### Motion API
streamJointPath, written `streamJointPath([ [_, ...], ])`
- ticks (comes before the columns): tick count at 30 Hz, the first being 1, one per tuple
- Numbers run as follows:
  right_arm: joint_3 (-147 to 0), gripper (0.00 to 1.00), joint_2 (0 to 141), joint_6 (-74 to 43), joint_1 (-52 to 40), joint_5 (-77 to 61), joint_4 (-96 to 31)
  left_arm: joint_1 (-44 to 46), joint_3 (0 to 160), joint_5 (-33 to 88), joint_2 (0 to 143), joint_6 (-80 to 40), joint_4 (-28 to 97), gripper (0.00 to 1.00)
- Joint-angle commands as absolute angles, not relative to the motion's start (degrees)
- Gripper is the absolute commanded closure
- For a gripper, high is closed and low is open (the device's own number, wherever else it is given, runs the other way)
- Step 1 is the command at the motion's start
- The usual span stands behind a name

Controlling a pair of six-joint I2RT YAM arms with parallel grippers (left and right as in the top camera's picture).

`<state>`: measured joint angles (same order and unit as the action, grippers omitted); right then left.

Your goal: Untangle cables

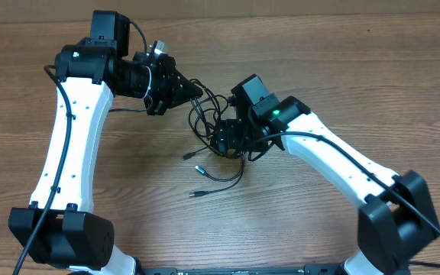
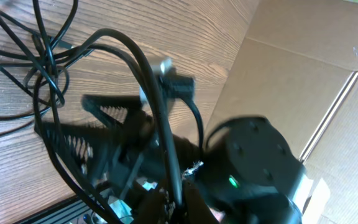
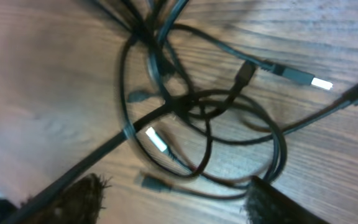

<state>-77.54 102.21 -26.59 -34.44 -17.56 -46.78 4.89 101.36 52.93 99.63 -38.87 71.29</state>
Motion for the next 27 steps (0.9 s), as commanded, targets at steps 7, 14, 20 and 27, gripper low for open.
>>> streamJointPath([
  [7, -77.06, 0.74, 104.6, -27.16, -34.5, -15.92, -43.05, 5.32, 102.59, 52.1, 98.24, -38.96, 72.16, 0.96],
  [14, -77.06, 0.69, 104.64, -27.14, -34.5, -12.86, -41.98, 5.32, 102.59, 52.58, 98.24, -38.89, 73.76, 0.96],
  [20, -77.06, 0.96, 105.58, -27.11, -34.5, -12.86, -40.86, 5.32, 102.59, 52.95, 98.24, -38.33, 74.74, 0.96],
  [27, -79.75, 0.96, 103.5, -27.14, -34.35, -15.68, -46.68, 5.37, 102.59, 35.29, 98.24, -37.45, 76.55, 0.96],
])
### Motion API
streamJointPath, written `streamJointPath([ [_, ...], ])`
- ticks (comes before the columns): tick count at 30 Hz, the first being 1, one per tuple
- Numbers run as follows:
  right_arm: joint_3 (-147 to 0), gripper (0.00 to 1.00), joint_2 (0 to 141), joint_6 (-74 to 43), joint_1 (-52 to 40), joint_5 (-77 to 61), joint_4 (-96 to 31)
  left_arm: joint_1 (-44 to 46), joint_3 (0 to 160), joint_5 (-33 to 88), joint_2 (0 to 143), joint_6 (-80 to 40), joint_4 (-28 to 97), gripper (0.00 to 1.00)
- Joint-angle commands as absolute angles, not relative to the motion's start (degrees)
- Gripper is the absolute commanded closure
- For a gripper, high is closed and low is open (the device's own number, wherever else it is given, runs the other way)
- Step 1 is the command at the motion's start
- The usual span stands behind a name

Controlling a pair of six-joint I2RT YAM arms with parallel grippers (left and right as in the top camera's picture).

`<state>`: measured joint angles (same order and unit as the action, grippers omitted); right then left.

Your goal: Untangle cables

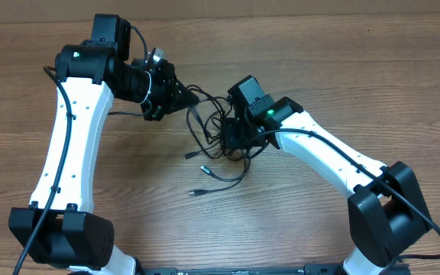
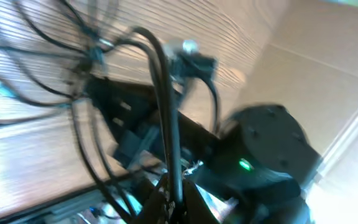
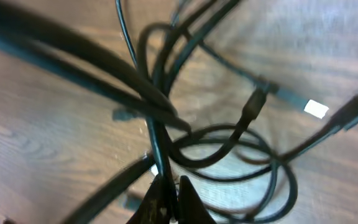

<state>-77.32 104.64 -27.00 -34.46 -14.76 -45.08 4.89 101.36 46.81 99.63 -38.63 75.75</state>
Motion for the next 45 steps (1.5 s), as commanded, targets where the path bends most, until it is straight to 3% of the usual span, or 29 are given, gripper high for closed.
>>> streamJointPath([
  [1, -80.79, 0.96, 102.65, -27.16, -34.15, -15.73, -48.1, 5.43, 102.59, 31.31, 98.24, -37.5, 77.06, 0.96],
  [8, -92.68, 0.96, 94.02, -27.14, -30.87, -17.21, -58.02, 7.05, 101.27, 4.93, 98.26, -39.92, 80.84, 0.96],
  [17, -102.5, 0.96, 82.15, -27.18, -26.17, -14.96, -63.81, 7.18, 95.02, 0.38, 98.26, -40.49, 78.94, 0.96],
  [26, -104.01, 0.96, 69.32, -28.91, -16.03, -4.34, -64.9, 7.16, 90.45, -2.66, 98.26, -42.68, 77.45, 0.96],
  [34, -103.83, 0.96, 69.69, -29.32, -9.19, -2.04, -72.34, 7.09, 90.45, -2.5, 98.26, -42.92, 76.34, 0.96],
  [36, -103.83, 0.96, 70.63, -33.43, -8.21, 1.08, -74.19, 6.74, 90.45, -6.46, 98.26, -47.81, 77.56, 0.95],
  [38, -103.83, 0.96, 71.26, -37.56, -7.38, 4.14, -75.9, 6.28, 90.45, -11.27, 98.26, -53.34, 79.22, 0.91],
  [40, -103.83, 0.96, 71.55, -39.24, -6.87, 4.14, -76.84, 5.91, 90.45, -13.13, 98.26, -54.65, 79.48, 0.77],
  [43, -103.85, 0.96, 71.7, -39.16, -6.9, 3.31, -76.86, 5.91, 90.45, -13.06, 98.3, -53.76, 79.5, 0.67],
  [45, -103.83, 0.96, 71.72, -39.07, -6.9, 1.69, -76.75, 5.96, 90.45, -12.97, 98.35, -53.76, 79.48, 0.41],
])
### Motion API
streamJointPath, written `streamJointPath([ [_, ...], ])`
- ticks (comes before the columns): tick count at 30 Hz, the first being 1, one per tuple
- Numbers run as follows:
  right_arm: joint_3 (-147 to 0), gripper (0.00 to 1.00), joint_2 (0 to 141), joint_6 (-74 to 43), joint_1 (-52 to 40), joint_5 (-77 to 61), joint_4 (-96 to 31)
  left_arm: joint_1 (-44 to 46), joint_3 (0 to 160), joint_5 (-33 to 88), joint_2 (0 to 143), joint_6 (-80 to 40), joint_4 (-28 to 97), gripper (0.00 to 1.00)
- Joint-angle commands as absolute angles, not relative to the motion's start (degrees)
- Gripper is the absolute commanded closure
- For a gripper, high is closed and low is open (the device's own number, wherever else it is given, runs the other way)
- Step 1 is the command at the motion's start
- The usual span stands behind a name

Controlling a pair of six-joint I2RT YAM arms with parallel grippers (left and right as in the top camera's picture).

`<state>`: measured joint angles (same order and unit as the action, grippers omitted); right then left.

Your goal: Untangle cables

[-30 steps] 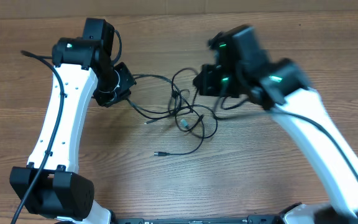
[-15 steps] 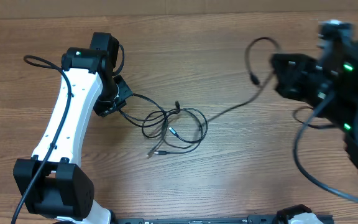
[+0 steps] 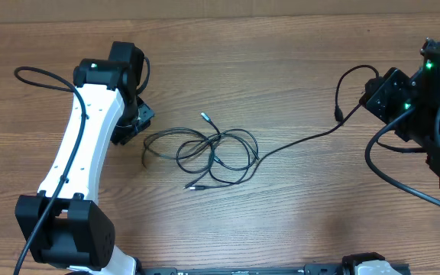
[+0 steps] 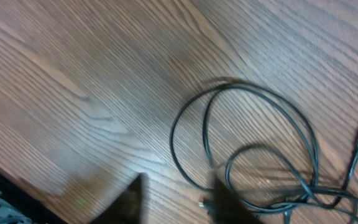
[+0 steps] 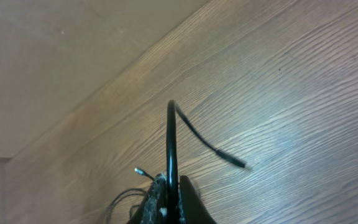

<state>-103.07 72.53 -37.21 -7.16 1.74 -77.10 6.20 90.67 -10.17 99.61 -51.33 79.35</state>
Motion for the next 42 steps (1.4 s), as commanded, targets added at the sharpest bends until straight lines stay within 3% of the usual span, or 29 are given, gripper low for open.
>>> streamJointPath([
  [1, -103.85, 0.96, 71.72, -39.0, -6.9, 0.49, -76.6, 6.04, 90.45, -12.27, 98.37, -53.71, 79.46, 0.36],
  [5, -103.85, 0.96, 71.72, -38.98, -6.9, -8.32, -74.52, 6.04, 90.45, -0.89, 98.37, -42.59, 77.06, 0.33],
  [11, -103.85, 0.96, 71.72, -40.12, -6.9, -24.01, -62.33, 6.22, 90.45, 34.92, 98.37, -14.15, 73.19, 0.15],
  [15, -103.85, 0.96, 71.96, -46.48, -6.9, -22.13, -57.52, 7.53, 90.45, 54.06, 98.37, 6.46, 74.7, 0.0],
  [19, -103.85, 0.96, 73.54, -48.47, -6.9, -11.57, -58.19, 9.1, 90.45, 65.78, 98.37, 20.93, 76.97, 0.0],
  [27, -103.85, 0.96, 79.44, -58.74, -6.9, -12.36, -61.8, 12.38, 90.45, 70.06, 98.37, 23.83, 73.23, 0.0],
  [37, -103.9, 0.96, 80.97, -61.12, -6.9, -24.64, -57.87, 20.27, 90.45, 59.81, 98.37, 21.87, 63.18, 0.0],
  [38, -103.9, 0.96, 80.97, -61.32, -6.87, -24.56, -57.87, 20.86, 90.45, 59.77, 98.37, 21.63, 62.5, 0.03],
  [39, -103.9, 0.96, 80.97, -61.3, -6.87, -24.53, -57.87, 21.47, 90.45, 59.77, 98.37, 21.63, 61.8, 0.13],
  [41, -103.9, 0.96, 80.97, -61.3, -6.87, -24.45, -57.87, 22.15, 90.45, 59.29, 98.37, 21.63, 60.86, 0.45],
  [42, -103.9, 0.96, 80.97, -61.3, -6.87, -24.01, -57.89, 22.22, 90.45, 58.74, 98.37, 21.54, 60.73, 0.55],
])
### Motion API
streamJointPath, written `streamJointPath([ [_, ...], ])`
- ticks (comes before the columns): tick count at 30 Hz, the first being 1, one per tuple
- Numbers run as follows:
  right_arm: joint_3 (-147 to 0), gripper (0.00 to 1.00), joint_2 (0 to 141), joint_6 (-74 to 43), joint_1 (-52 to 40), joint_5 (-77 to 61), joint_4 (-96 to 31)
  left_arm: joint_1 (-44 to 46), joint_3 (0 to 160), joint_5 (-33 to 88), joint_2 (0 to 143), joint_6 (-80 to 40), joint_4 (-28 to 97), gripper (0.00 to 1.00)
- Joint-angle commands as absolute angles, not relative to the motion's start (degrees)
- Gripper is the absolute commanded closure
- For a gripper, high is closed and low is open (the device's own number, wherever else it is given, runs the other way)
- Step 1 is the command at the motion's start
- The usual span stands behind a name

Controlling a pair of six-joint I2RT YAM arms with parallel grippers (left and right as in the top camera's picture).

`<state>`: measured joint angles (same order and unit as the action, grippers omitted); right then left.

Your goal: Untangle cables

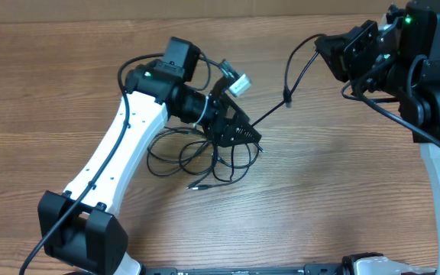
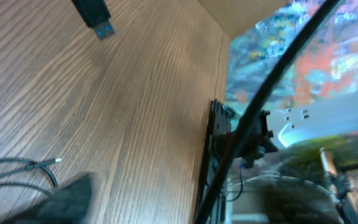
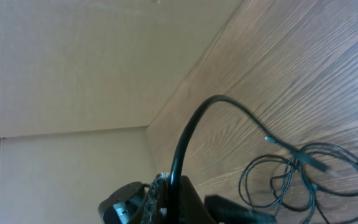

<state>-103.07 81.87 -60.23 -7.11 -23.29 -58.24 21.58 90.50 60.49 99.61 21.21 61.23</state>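
A loose tangle of thin black cables (image 1: 197, 156) lies mid-table and also shows in the right wrist view (image 3: 303, 174). One black cable (image 1: 300, 46) rises out of it in an arc to my right gripper (image 1: 333, 52), which is raised at the back right. That gripper (image 3: 169, 186) is shut on the cable. My left gripper (image 1: 247, 131) is at the tangle's right edge, open. The taut cable (image 2: 260, 99) passes between its blurred fingers (image 2: 67, 199). A black plug with a blue tip (image 2: 92, 11) hangs nearby.
The wooden table (image 1: 357, 191) is bare to the right of and in front of the tangle. A cardboard wall (image 3: 73, 62) stands along the far edge. Past the table's edge, the left wrist view shows blurred clutter (image 2: 328, 124).
My left gripper was open left of the tangle and is now at its right edge, around the drawn-out cable. My right gripper, still shut on that cable, sits further back and left.
First both grippers were at the tangle, the left one shut on cables and the right one open over them. Then the right was shut on one cable. Later the left was open beside the pile and the right held its cable far right. Now the left straddles that cable.
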Motion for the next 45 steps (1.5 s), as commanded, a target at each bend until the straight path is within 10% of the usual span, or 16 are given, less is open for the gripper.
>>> streamJointPath([
  [1, -103.9, 0.96, 80.97, -61.3, -6.87, -23.49, -57.89, 22.2, 90.45, 57.91, 98.37, 20.97, 60.75, 0.57],
  [40, -103.9, 0.93, 80.99, -59.55, -2.5, -14.09, -63.9, 22.0, 91.18, 51.29, 98.35, 11.64, 64.1, 0.96],
  [45, -103.83, 0.6, 81.19, -59.55, -2.5, -4.43, -71.9, 22.0, 99.09, 50.43, 98.35, 5.63, 65.69, 0.96],
])
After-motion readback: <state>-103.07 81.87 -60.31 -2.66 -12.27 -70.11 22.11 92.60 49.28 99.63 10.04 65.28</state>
